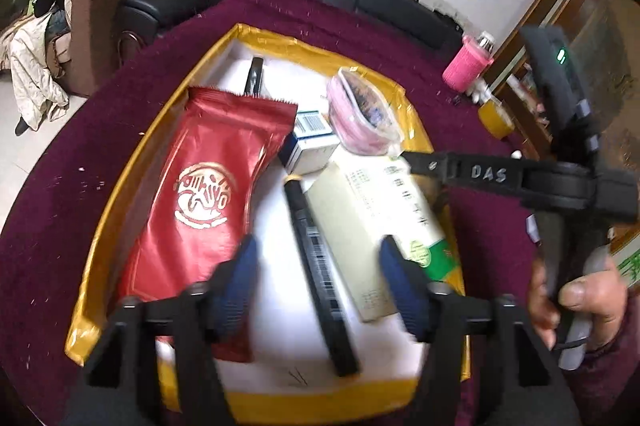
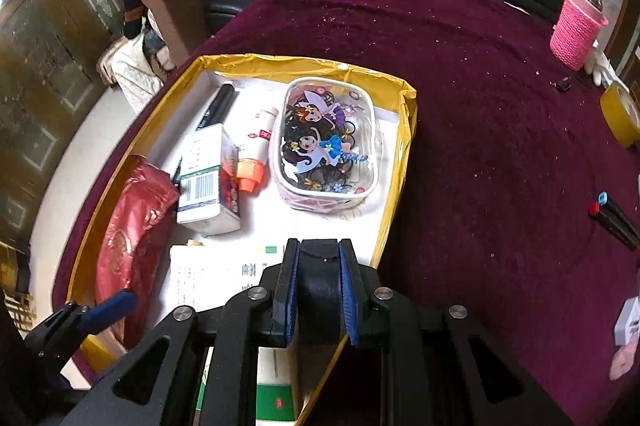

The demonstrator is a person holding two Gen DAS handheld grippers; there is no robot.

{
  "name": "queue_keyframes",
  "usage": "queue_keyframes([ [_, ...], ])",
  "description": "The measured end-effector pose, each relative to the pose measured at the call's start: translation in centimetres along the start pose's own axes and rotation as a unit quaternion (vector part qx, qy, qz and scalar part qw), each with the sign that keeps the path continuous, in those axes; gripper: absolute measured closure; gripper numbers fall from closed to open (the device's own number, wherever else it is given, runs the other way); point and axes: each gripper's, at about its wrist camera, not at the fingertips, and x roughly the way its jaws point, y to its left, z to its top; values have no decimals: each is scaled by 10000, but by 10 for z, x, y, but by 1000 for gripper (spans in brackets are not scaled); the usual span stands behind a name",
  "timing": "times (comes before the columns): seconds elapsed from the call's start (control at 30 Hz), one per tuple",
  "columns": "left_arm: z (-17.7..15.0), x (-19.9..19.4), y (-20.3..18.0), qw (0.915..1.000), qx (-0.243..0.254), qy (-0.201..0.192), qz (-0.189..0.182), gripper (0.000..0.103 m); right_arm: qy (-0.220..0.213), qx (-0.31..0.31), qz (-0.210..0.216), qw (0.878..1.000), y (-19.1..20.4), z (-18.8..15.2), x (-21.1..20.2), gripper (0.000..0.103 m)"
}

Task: Organize objects
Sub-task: 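Carry the marker and tape roll into the tray and open both tools, then move both tools back over the remaining items on the table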

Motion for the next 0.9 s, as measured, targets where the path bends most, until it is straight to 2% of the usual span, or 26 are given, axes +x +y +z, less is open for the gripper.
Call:
queue_keyframes([
  [0.03,-1,-6,-1,10000,-30,-68,30,19,-59,61,28,10000,-1,-2,-4,65],
  [0.07,-2,-11,0,9999,-43,-123,90,16,-120,114,50,9999,-2,-4,-8,61],
  [0.13,-4,-17,-2,9997,-52,-178,166,16,-258,142,185,9994,-2,-8,-17,51],
  [0.3,-9,-22,-1,9996,-285,-66,17,15,-736,117,118,9971,-2,-21,-48,33],
  [0.43,-15,-27,-12,9998,-198,-80,36,15,-1129,217,48,9934,-15,-41,-71,18],
  [0.53,-17,-28,-29,9999,17,-87,113,15,-1366,385,-96,9898,-30,-58,-83,14],
  [0.67,-22,-27,-58,9986,418,-148,292,15,-1456,638,-255,9870,-52,-81,-88,12],
  [0.9,-38,-28,-112,9866,1237,-500,936,14,-1413,952,-404,9845,-90,-114,-89,11],
])
